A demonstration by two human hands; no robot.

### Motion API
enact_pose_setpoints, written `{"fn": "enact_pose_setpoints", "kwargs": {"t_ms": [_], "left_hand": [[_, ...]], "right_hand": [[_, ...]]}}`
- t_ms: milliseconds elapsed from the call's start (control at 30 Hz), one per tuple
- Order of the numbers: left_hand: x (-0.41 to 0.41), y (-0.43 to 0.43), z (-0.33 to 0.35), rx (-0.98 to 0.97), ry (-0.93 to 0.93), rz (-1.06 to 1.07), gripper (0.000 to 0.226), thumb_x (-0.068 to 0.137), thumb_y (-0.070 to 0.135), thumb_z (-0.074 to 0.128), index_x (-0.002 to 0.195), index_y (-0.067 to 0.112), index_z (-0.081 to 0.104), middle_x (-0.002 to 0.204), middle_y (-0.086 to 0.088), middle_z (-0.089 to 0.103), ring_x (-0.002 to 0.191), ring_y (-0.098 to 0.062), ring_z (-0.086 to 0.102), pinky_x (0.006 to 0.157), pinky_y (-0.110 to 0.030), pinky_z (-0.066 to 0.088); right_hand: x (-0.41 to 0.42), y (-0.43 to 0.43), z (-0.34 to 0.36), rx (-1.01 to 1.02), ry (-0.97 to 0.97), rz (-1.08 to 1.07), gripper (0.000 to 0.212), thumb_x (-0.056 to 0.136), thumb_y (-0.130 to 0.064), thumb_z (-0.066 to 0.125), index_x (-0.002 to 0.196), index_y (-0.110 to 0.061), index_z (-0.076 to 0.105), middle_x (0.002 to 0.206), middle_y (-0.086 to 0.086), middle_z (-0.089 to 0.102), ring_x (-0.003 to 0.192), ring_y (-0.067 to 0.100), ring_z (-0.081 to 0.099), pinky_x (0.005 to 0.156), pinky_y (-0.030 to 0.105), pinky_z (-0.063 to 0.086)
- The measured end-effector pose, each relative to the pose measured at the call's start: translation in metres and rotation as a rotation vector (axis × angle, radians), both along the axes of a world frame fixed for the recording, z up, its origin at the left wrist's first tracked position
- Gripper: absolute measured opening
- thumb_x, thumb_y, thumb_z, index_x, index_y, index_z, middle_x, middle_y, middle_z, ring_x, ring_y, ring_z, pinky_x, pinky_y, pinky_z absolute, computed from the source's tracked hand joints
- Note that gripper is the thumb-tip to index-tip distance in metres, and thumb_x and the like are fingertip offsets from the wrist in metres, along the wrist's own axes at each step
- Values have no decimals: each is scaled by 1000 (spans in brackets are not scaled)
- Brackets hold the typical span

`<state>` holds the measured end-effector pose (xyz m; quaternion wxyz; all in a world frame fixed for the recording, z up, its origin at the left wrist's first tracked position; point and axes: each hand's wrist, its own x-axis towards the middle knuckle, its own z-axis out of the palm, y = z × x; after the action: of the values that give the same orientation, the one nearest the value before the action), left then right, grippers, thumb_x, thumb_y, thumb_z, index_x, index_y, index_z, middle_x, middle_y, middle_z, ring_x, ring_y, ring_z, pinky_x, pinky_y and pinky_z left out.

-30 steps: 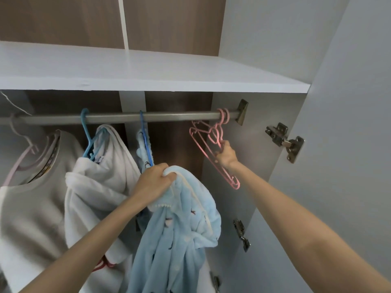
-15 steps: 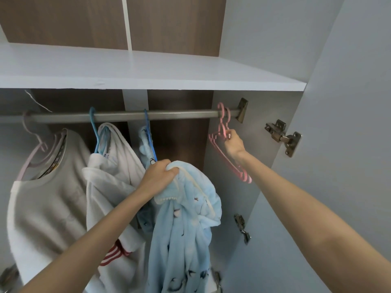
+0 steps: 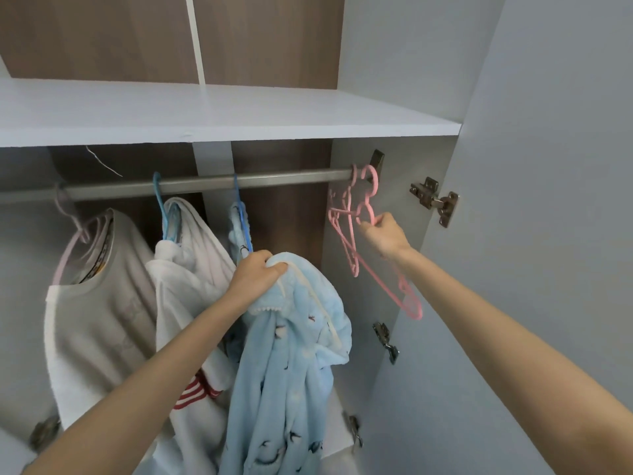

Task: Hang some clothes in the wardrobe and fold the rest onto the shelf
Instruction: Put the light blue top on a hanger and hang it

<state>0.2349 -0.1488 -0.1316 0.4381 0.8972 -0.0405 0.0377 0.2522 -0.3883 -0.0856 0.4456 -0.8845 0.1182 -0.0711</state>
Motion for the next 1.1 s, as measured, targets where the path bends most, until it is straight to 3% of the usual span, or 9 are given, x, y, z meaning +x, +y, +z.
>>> {"fn": "enact_pose_setpoints", "kwargs": {"t_ms": [100,200,300,400,567,667,800,1033,1100], "left_hand": [[-5,-2,-5,3,49,-18,23,89,25,58,77,6,52,73,-7,50,74,-21,51,65,-31,37],[-14,-7,-10,-96,126,-12,20,89,25,60,86,6,55,85,-9,57,84,-24,57,73,-34,46],[-27,-12,-15,-158,176,29,23,89,26,61,100,7,58,101,-13,62,97,-27,60,88,-39,49],[-49,-17,-24,-153,180,53,18,89,25,61,95,8,57,100,-15,63,100,-31,61,88,-41,49],[-109,-35,-45,4,120,107,15,93,25,53,96,10,55,100,-12,60,95,-29,57,82,-35,43],[-158,-47,-57,61,60,139,22,95,23,49,101,4,59,99,-11,61,94,-30,56,75,-33,39],[-222,-58,-72,131,-14,165,21,95,24,48,95,6,58,100,-16,64,96,-36,58,78,-39,43],[-306,-70,-71,201,3,286,30,96,24,51,109,-2,56,111,-24,61,104,-39,56,81,-39,40],[-325,-68,-75,215,16,258,26,92,25,58,100,1,58,104,-22,63,100,-38,58,78,-39,41]], "right_hand": [[-38,-13,-10,-201,-24,-23,36,100,-41,40,91,-8,50,73,2,51,63,19,47,53,29,34],[-77,-25,-15,-222,47,37,39,103,-30,31,84,-5,54,66,4,48,56,18,42,51,29,32],[-118,-32,-16,-203,62,148,28,103,-20,30,100,-8,55,70,3,54,57,11,46,51,25,33],[-155,-36,-13,-253,-1,206,22,103,-16,31,101,-16,52,77,6,65,59,7,49,52,23,35],[-219,-43,-12,-285,9,291,20,103,-27,41,109,-13,54,87,6,57,77,26,51,66,31,36],[-264,-51,-11,-302,58,290,17,101,-25,45,101,-10,51,72,1,49,68,22,47,58,31,35],[-335,-66,-9,-298,139,361,31,100,-24,46,89,-11,71,52,-2,36,46,14,31,38,15,27],[-433,-89,-4,-366,280,411,31,96,-31,53,93,-9,75,55,-3,32,47,13,29,46,22,25],[-454,-88,-8,-346,287,444,32,97,-33,52,89,-11,75,55,-3,29,46,13,27,47,22,24]]}}
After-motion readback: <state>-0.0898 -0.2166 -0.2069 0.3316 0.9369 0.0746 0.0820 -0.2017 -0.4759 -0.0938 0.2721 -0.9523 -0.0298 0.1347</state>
